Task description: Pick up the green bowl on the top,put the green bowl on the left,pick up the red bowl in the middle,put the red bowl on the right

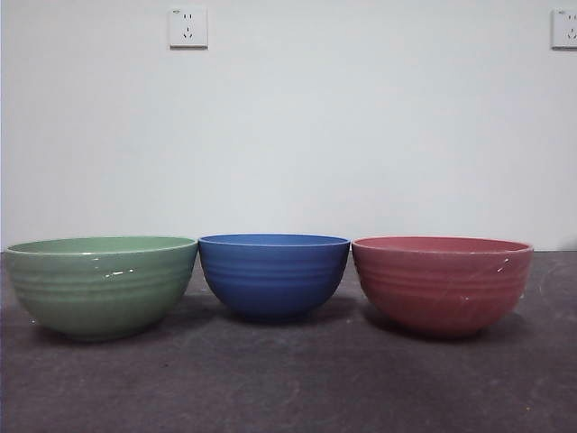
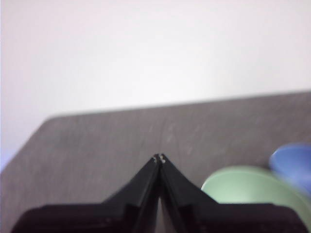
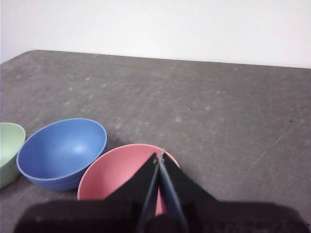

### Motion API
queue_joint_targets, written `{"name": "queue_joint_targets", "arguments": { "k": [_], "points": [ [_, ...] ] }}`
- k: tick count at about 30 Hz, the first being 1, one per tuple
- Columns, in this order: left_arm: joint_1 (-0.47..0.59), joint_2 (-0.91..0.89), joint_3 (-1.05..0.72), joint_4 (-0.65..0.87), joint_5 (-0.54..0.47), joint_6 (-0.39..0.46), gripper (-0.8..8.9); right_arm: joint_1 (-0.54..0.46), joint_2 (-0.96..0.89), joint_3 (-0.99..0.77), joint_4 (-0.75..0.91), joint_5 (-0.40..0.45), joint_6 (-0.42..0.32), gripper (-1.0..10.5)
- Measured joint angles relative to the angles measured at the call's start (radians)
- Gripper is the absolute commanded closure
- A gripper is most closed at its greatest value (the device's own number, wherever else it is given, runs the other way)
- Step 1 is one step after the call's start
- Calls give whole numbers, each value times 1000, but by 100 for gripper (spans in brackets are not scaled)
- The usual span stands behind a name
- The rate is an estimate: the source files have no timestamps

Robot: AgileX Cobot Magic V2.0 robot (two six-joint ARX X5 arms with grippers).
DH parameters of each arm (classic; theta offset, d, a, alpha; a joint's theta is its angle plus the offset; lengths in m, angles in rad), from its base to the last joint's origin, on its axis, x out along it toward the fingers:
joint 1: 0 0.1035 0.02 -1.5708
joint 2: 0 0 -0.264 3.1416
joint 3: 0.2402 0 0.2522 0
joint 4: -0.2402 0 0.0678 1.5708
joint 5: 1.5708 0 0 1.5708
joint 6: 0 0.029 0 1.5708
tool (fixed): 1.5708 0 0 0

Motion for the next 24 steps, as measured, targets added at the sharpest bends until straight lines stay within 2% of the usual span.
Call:
{"name": "queue_joint_targets", "arguments": {
  "k": [5, 10, 24],
  "points": [
    [33, 0, -223, 114, 21, -5, 817, 0, 2, 0, -32, 0, 0, 943],
    [35, -2, -352, 179, 26, -27, 817, 0, 3, 0, -37, 0, 0, 943],
    [35, -3, -361, 206, 29, -45, 817, 0, 3, 0, -75, 0, 0, 943]
  ]
}}
